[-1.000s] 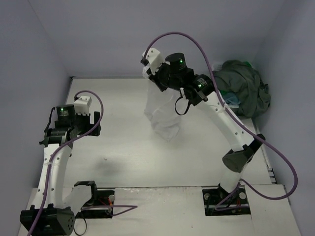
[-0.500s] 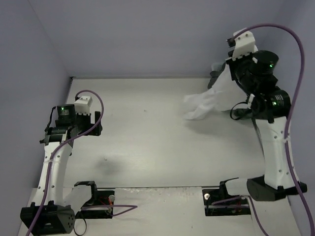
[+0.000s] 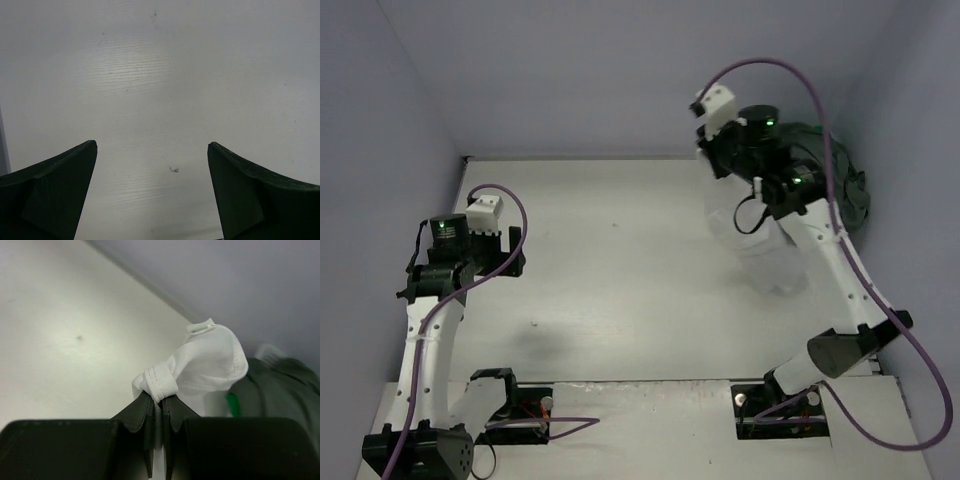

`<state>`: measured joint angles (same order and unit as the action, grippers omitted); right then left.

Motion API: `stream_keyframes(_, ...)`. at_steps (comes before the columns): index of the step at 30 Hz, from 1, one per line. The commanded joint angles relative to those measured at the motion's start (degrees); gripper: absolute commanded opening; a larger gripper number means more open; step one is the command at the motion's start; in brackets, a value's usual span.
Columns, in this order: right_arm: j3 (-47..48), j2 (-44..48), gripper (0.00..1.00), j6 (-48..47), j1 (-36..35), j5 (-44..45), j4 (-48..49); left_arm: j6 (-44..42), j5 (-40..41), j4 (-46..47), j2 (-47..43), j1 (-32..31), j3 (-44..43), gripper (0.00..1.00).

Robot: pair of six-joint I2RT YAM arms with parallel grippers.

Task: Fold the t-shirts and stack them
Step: Move the tshirt to the center of the board

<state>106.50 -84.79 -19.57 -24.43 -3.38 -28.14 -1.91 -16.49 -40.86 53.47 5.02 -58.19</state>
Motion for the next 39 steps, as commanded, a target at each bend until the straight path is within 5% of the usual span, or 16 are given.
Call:
stream_keyframes(1, 2.65, -4.23, 0.00, 3.39, -5.45, -6.46, 3.71, 0.68, -0.73, 2.45, -0.12, 0.87, -1.57, 0.86)
stream_keyframes(6, 12.92, -8.80, 0.00, 5.59, -5.55, -12.08, 3.18, 0.77, -1.09, 3.07, -1.09, 2.01, -0.61, 0.86)
stream_keyframes(13, 17.86, -4.07, 0.00, 8.93, 2.71, -24.83, 2.92, 1.30, -2.23, 3.60, 0.57, 2.98, -1.13, 0.86)
stream_keyframes(19, 6.48, -0.11, 0.00, 7.28, 6.67, -25.19, 5.03, 1.30, -3.55, 3.07, 0.14, 4.04, -1.57, 0.86)
stream_keyframes(20, 4.27, -0.11, 0.05, 6.83, 6.67, -23.88, 4.76, 1.21, -3.81, 2.98, -0.21, 4.04, -1.40, 0.86)
stream_keyframes(21, 1.90, -0.11, 0.44, 6.22, 6.50, -22.56, 4.59, 1.30, -4.07, 2.89, -0.30, 4.21, -1.31, 0.86)
stream_keyframes(22, -3.35, 0.15, 0.68, 4.47, 6.50, -19.07, 4.76, 1.30, -4.34, 2.72, -0.30, 4.21, -1.22, 0.86)
stream_keyframes(24, -7.60, -0.19, 0.99, 3.58, 6.58, -15.10, 4.76, 1.21, -4.51, 2.54, -0.39, 4.21, -1.22, 0.86)
stream_keyframes(33, -20.18, 1.56, 1.00, 0.15, 4.83, -8.24, 5.03, 1.30, -7.41, 2.10, 0.84, 4.30, -1.84, 0.86)
stream_keyframes(39, -25.90, 1.56, 0.98, 1.02, -4.13, -4.45, 5.02, 1.12, -12.59, 2.28, 2.42, 3.78, -1.40, 0.86)
